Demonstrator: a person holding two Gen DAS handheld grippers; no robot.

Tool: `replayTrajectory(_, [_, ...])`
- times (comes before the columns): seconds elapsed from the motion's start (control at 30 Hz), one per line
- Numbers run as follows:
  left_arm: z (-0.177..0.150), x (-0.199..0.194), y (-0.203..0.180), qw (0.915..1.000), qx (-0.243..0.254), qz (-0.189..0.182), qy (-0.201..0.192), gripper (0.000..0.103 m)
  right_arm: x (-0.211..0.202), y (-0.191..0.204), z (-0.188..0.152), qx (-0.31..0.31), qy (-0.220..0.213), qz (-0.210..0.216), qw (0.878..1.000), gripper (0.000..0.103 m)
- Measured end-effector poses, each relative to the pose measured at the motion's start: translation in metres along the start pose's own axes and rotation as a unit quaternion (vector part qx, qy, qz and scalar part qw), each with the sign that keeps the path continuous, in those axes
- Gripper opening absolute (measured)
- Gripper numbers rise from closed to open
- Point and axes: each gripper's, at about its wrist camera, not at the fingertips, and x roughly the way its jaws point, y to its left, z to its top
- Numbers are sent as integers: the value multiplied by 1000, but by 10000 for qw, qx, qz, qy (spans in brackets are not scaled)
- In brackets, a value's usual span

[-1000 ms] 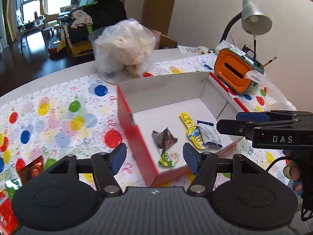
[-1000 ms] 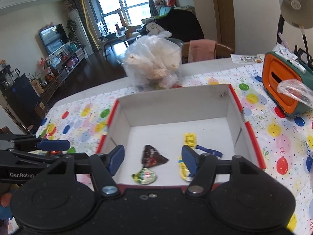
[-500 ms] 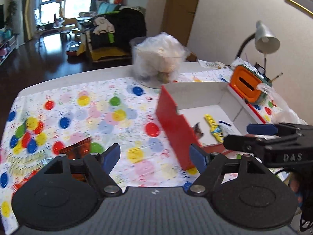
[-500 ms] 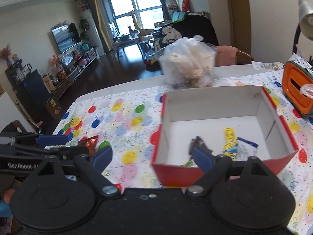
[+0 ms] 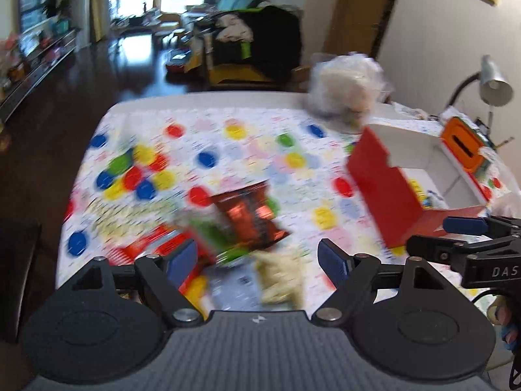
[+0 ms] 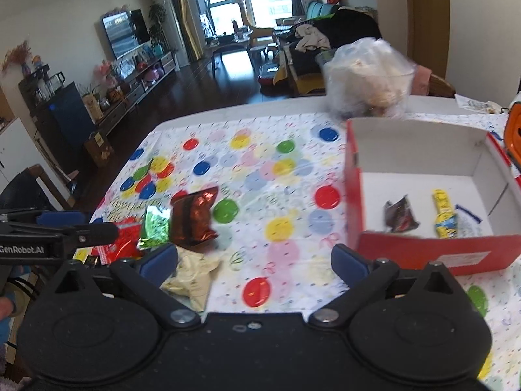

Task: Organize snacks
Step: 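Withdraw both tools from the box toward the remaining snacks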

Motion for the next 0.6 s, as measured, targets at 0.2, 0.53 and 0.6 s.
replayTrajectory(0.2, [-14,1,53,9985,-409,323,183,81,28,25,-6,-331,272,80,9990,101])
replayTrajectory(0.53, [-36,23,105,9927,-734,768,565,81,83,52,-10,-697,923,168,9932,97])
replayTrajectory(0.6, [-40,29,112,9911,-786,841,661,81,94,55,-8,-573,1021,111,9931,95])
